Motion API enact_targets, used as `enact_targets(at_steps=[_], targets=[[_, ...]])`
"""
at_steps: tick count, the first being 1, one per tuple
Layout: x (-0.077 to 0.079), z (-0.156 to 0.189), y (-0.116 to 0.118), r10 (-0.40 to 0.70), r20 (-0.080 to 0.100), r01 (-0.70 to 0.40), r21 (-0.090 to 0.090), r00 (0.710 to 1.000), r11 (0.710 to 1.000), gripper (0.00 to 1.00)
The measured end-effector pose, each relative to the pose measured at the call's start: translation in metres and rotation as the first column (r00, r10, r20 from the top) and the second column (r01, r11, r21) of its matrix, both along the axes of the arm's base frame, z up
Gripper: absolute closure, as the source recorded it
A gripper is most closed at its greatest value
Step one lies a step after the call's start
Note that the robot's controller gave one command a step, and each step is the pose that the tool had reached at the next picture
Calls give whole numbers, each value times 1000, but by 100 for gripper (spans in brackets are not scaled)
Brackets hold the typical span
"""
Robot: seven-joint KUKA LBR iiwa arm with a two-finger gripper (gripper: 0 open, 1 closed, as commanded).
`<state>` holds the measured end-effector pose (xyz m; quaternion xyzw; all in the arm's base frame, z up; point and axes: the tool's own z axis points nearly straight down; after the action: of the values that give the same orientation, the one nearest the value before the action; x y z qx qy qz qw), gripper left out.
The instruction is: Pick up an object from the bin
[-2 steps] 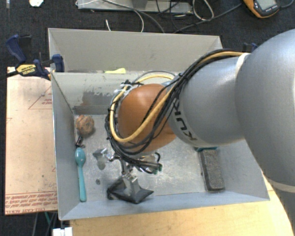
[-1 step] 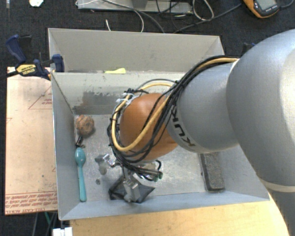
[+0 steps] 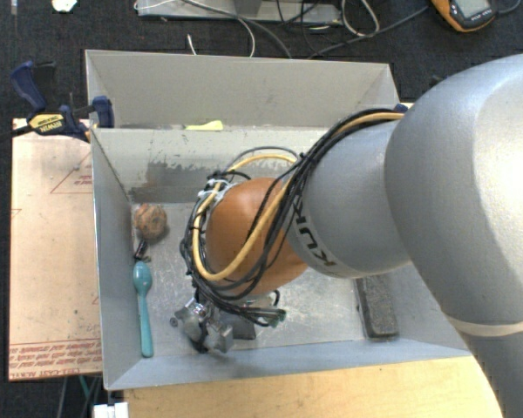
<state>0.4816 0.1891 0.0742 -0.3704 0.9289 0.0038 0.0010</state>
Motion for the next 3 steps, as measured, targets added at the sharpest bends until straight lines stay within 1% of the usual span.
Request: enact_targets(at_steps=[1, 2, 3], targets=[[0, 0, 0, -1, -1, 1, 0, 1000, 1000, 100], [19, 79, 6, -46, -3, 46, 0, 999, 999, 100], [42, 117, 18, -140, -6, 140, 0, 990, 990, 100]])
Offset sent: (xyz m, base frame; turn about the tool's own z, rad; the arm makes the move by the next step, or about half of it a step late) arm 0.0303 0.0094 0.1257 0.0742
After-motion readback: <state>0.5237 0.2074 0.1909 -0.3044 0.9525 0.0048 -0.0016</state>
